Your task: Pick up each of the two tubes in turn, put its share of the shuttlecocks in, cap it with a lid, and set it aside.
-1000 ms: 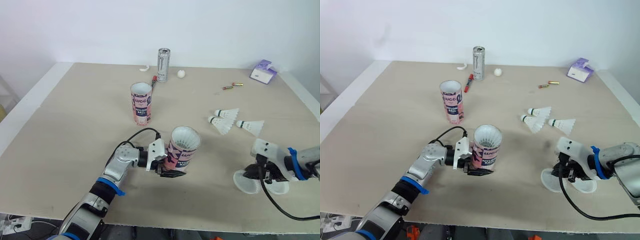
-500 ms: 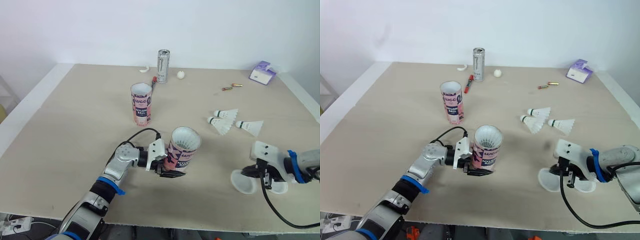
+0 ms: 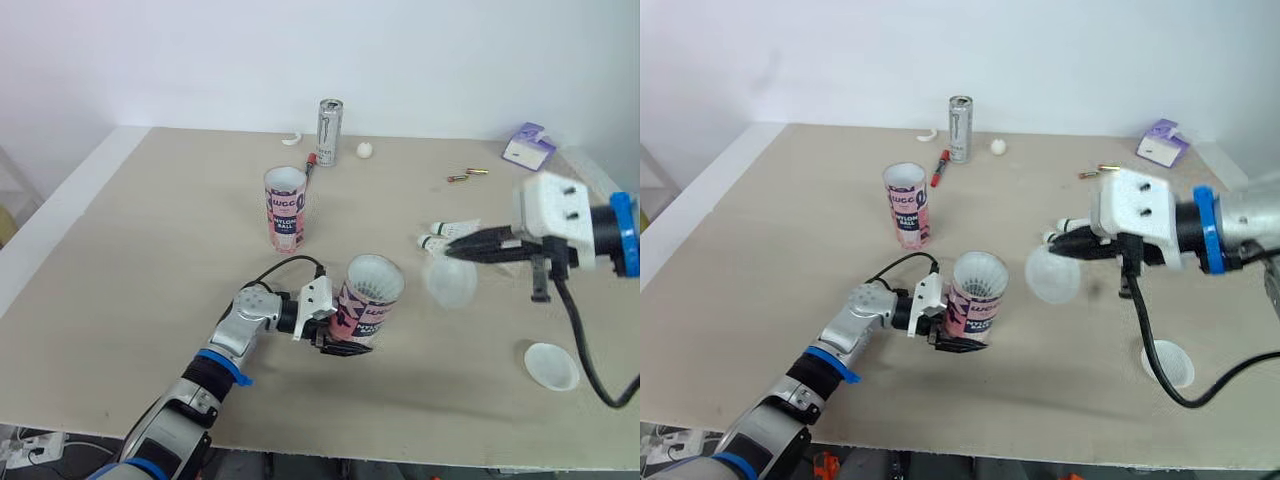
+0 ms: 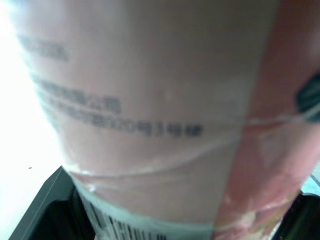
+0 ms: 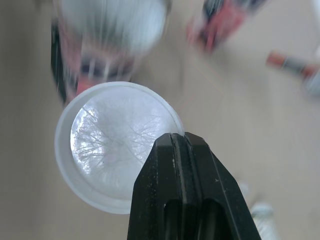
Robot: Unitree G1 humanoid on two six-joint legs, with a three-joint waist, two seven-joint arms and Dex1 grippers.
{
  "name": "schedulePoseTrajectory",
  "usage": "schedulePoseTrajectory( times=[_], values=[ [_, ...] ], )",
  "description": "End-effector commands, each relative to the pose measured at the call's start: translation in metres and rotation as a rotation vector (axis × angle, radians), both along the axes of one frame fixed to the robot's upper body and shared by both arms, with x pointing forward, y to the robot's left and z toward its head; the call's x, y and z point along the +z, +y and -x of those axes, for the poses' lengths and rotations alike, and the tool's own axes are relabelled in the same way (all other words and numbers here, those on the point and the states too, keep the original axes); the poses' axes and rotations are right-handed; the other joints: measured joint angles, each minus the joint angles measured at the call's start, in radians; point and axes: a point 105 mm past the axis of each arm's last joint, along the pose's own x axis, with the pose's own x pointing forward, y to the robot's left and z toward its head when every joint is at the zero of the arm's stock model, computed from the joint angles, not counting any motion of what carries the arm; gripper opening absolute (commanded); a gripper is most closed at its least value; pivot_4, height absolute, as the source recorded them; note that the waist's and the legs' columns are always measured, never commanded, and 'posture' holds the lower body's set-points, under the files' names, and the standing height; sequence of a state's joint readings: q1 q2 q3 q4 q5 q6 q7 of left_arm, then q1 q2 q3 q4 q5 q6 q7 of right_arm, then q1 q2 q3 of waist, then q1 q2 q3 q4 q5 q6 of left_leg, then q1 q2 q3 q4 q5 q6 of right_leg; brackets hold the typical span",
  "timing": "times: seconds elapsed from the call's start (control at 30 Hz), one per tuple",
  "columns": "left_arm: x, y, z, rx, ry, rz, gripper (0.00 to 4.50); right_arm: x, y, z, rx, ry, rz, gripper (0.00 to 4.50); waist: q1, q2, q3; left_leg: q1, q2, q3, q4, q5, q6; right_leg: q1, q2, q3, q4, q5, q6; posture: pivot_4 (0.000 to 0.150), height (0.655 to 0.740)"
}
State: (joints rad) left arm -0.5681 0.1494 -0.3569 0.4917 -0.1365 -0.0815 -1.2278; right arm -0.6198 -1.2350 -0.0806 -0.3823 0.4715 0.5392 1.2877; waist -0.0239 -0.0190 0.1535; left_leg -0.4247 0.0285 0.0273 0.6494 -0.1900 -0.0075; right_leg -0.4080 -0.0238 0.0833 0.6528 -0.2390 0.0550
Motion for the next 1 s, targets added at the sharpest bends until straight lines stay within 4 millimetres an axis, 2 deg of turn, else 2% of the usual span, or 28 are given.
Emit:
schedulePoseTrajectory(
  times=[0.03,0.17,0.3,0.6,1.0],
  values=[
    [-0.031,0.011,0.002,0.036,0.075,-0.112,3.68,0.012,0.020,0.003,0.090,-0.019,-0.003,0.05,0.000,0.000,0.000,0.000,0.000,0.000,-0.001,0.000,0.000,0.000,-0.001,0.000,-0.001,0.000,0.000,0.150,0.7400],
    [-0.032,0.011,0.001,0.041,0.074,-0.116,3.68,0.012,0.037,0.001,0.157,-0.015,-0.001,0.05,0.001,-0.002,-0.001,0.000,0.000,0.000,-0.004,-0.001,0.001,0.000,-0.003,0.000,-0.006,0.001,0.000,0.150,0.7400],
    [-0.034,0.011,0.001,0.047,0.073,-0.122,3.68,0.004,0.048,-0.002,0.210,0.005,0.014,0.05,0.003,-0.002,-0.001,0.000,-0.001,0.000,-0.005,-0.001,0.002,0.000,-0.003,0.000,-0.006,0.001,0.000,0.150,0.7400],
    [-0.035,0.012,0.001,0.056,0.074,-0.123,3.68,-0.011,0.053,-0.010,0.252,-0.004,0.075,0.05,0.003,-0.002,-0.001,0.000,0.000,0.000,-0.006,0.000,0.002,0.000,-0.003,0.000,-0.006,0.001,0.000,0.150,0.7400],
    [-0.035,0.012,0.001,0.065,0.083,-0.123,3.68,-0.016,0.063,-0.016,0.297,-0.035,0.093,0.05,0.002,-0.002,-0.001,0.001,0.000,0.000,-0.006,0.000,0.002,0.000,-0.002,-0.001,-0.005,0.003,-0.001,0.150,0.7400]
  ],
)
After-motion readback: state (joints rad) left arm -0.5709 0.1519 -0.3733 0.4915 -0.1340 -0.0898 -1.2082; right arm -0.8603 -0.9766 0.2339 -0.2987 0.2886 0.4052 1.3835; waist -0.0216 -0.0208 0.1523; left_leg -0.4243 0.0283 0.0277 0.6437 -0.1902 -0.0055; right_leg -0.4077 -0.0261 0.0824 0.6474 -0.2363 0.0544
